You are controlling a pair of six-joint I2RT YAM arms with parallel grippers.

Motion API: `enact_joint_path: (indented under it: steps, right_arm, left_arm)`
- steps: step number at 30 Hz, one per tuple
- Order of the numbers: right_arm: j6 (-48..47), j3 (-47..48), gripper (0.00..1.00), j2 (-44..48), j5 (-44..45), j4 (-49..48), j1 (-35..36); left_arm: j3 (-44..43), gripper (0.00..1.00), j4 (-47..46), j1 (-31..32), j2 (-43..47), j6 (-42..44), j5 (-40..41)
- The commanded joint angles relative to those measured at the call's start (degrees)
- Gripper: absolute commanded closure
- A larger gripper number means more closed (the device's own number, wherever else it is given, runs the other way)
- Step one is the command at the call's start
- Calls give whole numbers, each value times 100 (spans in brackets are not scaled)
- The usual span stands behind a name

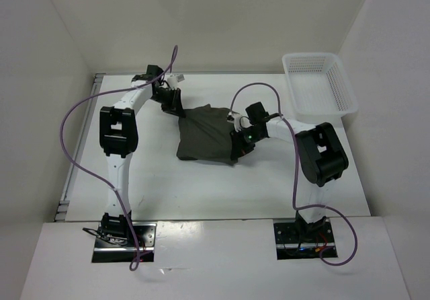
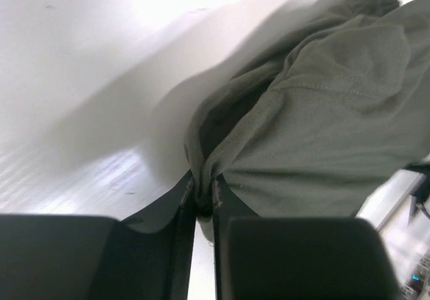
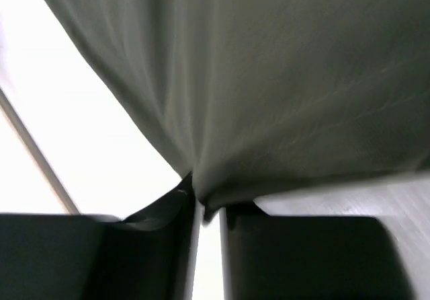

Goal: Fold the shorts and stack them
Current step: Fold the shorts

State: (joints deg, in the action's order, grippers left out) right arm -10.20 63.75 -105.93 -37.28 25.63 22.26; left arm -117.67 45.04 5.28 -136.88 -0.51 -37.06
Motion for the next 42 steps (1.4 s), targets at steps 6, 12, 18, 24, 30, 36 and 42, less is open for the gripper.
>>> enact_joint_path:
  steps: [6, 12, 18, 24, 30, 36, 42]
  right_arm:
    - [-641, 577, 6, 90, 80, 890, 41]
    - [-1107, 841, 1, 529, 378, 1383, -117]
    - [-1257, 1455, 1, 1170, 1248, 1595, -451]
    - [-1029, 1703, 1, 1942, 3204, 648, -618]
    - [-1090, 695, 1, 3075, 4140, 57, -1091]
    - [-897, -361, 1, 4070, 4000, -128, -1505]
    - [-844, -811, 1, 4870, 3886, -23, -1505]
  left_arm:
    - [-2, 36, -311, -36, 196, 51, 357]
    - [51, 0, -259, -88, 819, 51, 357]
    - [445, 0, -92, -343, 1969, 51, 620]
    - [1271, 0, -92, -686, 3533, 51, 1446]
    - [2439, 0, -144, -1256, 5073, 51, 1843]
    - [4222, 0, -259, -2003, 6400, 51, 1369]
    - [4831, 0, -259, -2382, 7253, 51, 1306]
